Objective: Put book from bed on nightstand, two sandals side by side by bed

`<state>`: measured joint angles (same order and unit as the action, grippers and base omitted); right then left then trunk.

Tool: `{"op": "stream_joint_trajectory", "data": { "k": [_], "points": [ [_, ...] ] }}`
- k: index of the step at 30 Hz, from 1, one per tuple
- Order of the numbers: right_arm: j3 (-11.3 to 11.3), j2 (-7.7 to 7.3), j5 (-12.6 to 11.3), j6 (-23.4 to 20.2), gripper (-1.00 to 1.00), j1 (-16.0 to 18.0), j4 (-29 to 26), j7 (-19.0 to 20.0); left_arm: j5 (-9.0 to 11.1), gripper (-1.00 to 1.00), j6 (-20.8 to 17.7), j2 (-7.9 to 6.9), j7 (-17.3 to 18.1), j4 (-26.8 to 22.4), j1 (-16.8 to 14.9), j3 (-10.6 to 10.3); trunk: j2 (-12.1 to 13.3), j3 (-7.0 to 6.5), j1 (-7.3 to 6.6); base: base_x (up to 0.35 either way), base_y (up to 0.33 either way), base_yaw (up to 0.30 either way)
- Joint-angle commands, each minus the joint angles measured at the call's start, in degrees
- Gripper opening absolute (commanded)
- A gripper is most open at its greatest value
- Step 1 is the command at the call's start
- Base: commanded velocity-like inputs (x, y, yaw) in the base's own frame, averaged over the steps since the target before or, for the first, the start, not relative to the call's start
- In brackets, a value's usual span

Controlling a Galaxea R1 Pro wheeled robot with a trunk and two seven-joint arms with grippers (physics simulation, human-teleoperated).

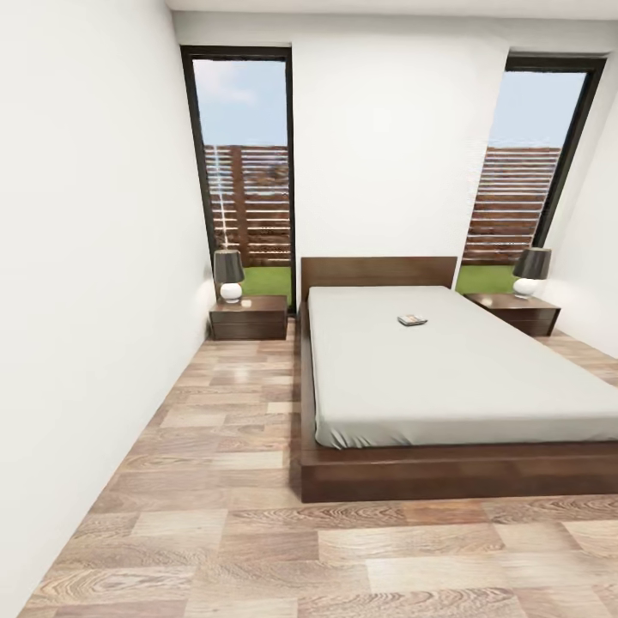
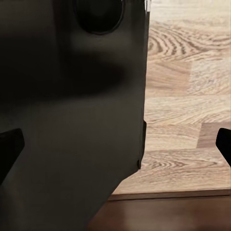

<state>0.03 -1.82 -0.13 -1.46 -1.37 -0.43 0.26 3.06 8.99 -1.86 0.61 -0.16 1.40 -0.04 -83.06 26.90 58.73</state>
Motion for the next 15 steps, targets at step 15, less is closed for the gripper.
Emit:
{"op": "stream_joint_trajectory", "data": {
  "k": [15],
  "points": [
    [-4.2, -0.70, 0.0, 0.0, 1.00, 0.4, -0.2, -0.7, 0.2, 1.00, 0.2, 0.02, 0.1, 0.0, 0.0, -0.1, 0.0, 0.03, 0.00, 0.103, 0.002, 0.000]
  ]
}}
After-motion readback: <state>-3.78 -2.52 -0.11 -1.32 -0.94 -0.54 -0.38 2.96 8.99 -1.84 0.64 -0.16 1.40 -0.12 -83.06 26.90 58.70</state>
